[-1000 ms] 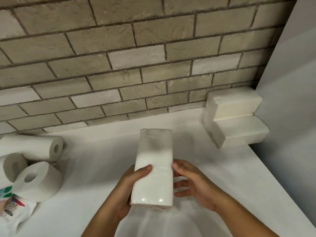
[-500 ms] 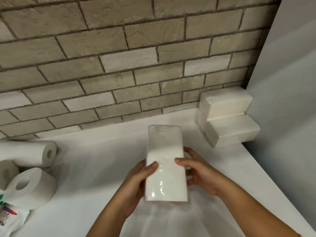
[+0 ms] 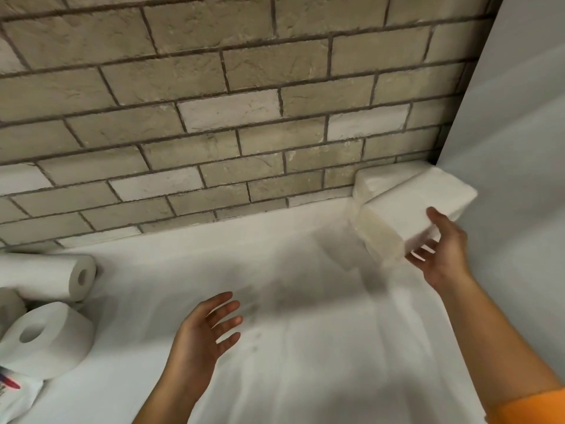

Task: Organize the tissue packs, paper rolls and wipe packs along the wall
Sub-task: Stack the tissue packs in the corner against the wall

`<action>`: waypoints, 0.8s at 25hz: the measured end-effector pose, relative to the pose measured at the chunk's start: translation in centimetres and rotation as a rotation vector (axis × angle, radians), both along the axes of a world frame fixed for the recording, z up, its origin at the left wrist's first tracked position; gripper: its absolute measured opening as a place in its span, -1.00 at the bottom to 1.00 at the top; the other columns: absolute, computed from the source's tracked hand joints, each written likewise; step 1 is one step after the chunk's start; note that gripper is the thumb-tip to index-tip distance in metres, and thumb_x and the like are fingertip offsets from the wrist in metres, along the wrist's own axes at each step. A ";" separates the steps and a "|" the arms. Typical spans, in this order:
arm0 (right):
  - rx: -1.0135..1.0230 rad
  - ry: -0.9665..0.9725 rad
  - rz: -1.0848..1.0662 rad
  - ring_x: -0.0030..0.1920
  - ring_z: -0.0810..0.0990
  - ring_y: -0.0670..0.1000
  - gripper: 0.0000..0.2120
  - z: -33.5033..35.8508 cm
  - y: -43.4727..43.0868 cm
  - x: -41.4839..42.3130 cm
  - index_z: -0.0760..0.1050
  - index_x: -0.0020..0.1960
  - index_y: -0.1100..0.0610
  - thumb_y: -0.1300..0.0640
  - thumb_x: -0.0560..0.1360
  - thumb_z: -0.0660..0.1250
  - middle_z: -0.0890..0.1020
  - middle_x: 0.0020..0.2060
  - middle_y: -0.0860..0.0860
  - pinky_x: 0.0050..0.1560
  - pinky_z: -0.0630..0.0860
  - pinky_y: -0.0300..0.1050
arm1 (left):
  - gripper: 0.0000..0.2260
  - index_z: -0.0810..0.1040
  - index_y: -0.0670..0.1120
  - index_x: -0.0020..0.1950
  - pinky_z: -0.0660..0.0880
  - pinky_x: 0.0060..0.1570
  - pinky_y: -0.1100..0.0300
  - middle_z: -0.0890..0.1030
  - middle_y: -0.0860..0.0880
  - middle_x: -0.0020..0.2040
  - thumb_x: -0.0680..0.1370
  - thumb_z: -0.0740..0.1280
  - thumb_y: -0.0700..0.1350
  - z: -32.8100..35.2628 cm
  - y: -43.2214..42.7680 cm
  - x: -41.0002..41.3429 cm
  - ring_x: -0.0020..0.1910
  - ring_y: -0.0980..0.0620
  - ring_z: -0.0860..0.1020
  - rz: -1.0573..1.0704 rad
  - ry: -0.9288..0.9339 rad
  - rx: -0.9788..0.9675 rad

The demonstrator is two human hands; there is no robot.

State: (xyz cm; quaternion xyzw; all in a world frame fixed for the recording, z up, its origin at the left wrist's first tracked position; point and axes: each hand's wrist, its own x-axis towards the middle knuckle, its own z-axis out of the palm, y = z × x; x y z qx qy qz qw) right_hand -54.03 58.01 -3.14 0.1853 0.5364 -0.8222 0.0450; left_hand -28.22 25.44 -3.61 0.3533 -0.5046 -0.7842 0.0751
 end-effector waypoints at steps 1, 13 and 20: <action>0.007 -0.026 -0.046 0.02 0.65 0.16 -0.18 -0.2 0.2 -0.8 0.33 0.48 -0.01 -0.15 0.31 0.56 0.56 0.27 0.12 0.03 0.66 0.20 | -0.72 0.65 -0.11 0.20 0.48 0.01 -0.04 0.70 -0.14 0.11 0.59 0.26 -0.06 -0.2 -0.2 0.3 0.01 -0.14 0.63 0.018 -0.014 0.001; -0.003 -0.187 -0.309 0.22 0.52 0.16 -0.14 -0.4 -1.5 -5.2 0.16 0.40 0.01 -0.18 0.26 0.53 0.44 0.27 0.01 0.11 0.61 0.21 | -0.72 0.66 -0.09 0.15 0.45 0.00 -0.05 0.70 -0.10 0.02 0.59 0.25 -0.01 -1.2 -1.8 2.4 -0.03 -0.14 0.61 0.064 0.002 0.053; 0.109 -0.205 -0.230 0.21 0.49 0.12 -0.17 -0.1 -0.9 -5.0 0.23 0.43 0.00 -0.22 0.31 0.54 0.41 0.34 0.03 0.13 0.62 0.10 | -0.73 0.66 -0.09 0.14 0.46 -0.03 -0.03 0.69 -0.11 0.04 0.61 0.24 -0.02 -1.7 -2.0 2.6 0.00 -0.15 0.61 0.065 0.000 0.058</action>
